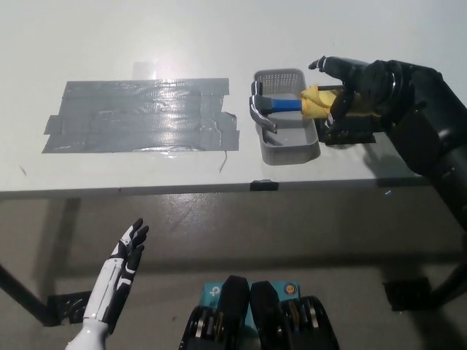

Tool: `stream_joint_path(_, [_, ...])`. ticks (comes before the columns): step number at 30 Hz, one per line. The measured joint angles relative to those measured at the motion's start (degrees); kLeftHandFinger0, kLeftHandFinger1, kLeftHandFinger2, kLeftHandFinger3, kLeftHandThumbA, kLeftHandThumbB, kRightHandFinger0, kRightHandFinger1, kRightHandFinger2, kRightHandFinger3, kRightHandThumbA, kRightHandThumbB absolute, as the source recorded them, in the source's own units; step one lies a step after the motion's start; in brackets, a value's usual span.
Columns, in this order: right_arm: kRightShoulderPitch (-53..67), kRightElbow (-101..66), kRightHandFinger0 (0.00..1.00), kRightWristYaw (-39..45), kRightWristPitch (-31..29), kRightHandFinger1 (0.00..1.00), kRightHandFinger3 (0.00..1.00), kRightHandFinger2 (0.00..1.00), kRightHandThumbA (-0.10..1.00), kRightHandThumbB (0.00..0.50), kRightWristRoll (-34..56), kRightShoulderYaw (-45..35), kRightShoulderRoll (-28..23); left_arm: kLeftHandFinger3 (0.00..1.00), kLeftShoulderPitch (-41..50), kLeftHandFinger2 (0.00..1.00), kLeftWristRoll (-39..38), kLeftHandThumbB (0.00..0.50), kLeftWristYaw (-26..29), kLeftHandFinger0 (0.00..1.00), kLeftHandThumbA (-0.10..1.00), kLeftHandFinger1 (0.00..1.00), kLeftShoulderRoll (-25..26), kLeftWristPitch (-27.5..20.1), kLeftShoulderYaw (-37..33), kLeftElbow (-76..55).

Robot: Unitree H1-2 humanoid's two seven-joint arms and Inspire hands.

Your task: The robot picks the hammer placed on top of the gray container with right hand and places it on the grey area of the desk

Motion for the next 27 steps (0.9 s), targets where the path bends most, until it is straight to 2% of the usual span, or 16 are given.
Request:
stream_joint_path(7, [-0.1,3.8,1.0,-0.7,-0.7,1.0,1.0,1.0,1.0,0.465,-0.2,0.9,1.0,1.0,0.0,1.0,0.0,0.106,0.0,1.0,1.0,1.0,0.0,0.0,0.1,-0.1])
stream_joint_path(13, [-1.1,7.4,1.0,-1.7,-1.8,1.0,1.0,1.0,1.0,0.488,-0.2,1.1,1.8,1.0,0.0,1.0,0.0,0.124,0.0,1.0,1.0,1.0,0.0,0.0,0.1,-0.2])
stream_joint_path(16, [-1.9,9.2,1.0,-2.6,-2.0,1.0,1.0,1.0,1.0,0.477,-0.3,1.2,2.3,1.0,0.0,1.0,0.0,0.112,0.0,1.0,1.0,1.0,0.0,0.0,0.2,-0.4])
stream_joint_path(17, [-2.0,9.8,1.0,-3.2,-2.0,1.0,1.0,1.0,0.88,0.438,-0.4,1.4,2.6,1.0,0.0,1.0,0.0,0.119,0.0,1.0,1.0,1.0,0.0,0.0,0.2,-0.4])
stream_joint_path(18, [-2.1,10.3,1.0,-4.4,-2.2,1.0,1.0,1.0,0.87,0.441,-0.8,1.6,2.9,1.0,0.0,1.0,0.0,0.119,0.0,1.0,1.0,1.0,0.0,0.0,0.2,-0.4])
stream_joint_path(19, [-2.0,10.7,0.81,-5.2,-2.3,0.71,1.0,0.74,0.5,0.293,-0.9,1.6,3.2,1.0,0.0,1.0,0.0,0.116,0.0,1.0,1.0,1.0,0.0,0.0,0.2,-0.4])
stream_joint_path(20, [-1.7,11.0,0.44,-6.4,-2.5,0.52,0.93,0.62,0.39,0.296,-1.0,1.5,3.5,1.0,0.0,1.0,0.0,0.115,0.0,1.0,1.0,1.0,0.0,0.0,0.2,-0.4])
stream_joint_path(21, [-1.5,11.2,0.18,-7.2,-2.6,0.23,0.59,0.29,0.16,0.144,-1.1,1.5,3.7,1.0,0.0,1.0,0.0,0.116,0.0,1.0,1.0,1.0,0.0,0.1,0.1,-0.4])
stream_joint_path(22, [-1.1,11.5,0.01,-8.4,-2.8,0.03,0.38,0.17,-0.08,0.176,-1.2,1.4,4.0,1.0,0.0,1.0,0.0,0.117,0.0,1.0,1.0,1.0,0.0,0.1,0.1,-0.4])
stream_joint_path(23, [-0.7,11.7,0.0,-9.5,-3.0,0.09,0.29,0.32,-0.1,0.162,-1.2,1.4,4.2,1.0,0.0,1.0,0.0,0.115,0.0,1.0,1.0,1.0,0.0,0.1,0.1,-0.4])
stream_joint_path(24, [-0.3,12.1,0.0,-10.7,-3.3,0.23,0.24,0.52,-0.1,0.155,-1.3,1.4,4.3,1.0,0.0,1.0,0.0,0.115,0.0,1.0,1.0,1.0,0.0,0.2,0.1,-0.4])
stream_joint_path(25, [0.1,12.2,0.03,-11.8,-3.5,0.34,0.24,0.66,-0.1,0.152,-1.3,1.4,4.4,1.0,0.0,1.0,0.0,0.116,0.0,1.0,1.0,1.0,0.0,0.2,0.1,-0.4])
stream_joint_path(27, [0.8,12.4,0.06,-14.2,-4.0,0.47,0.31,0.81,-0.1,0.173,-1.4,1.4,4.5,1.0,0.0,1.0,0.0,0.112,0.0,1.0,1.0,1.0,0.0,0.2,0.1,-0.4])
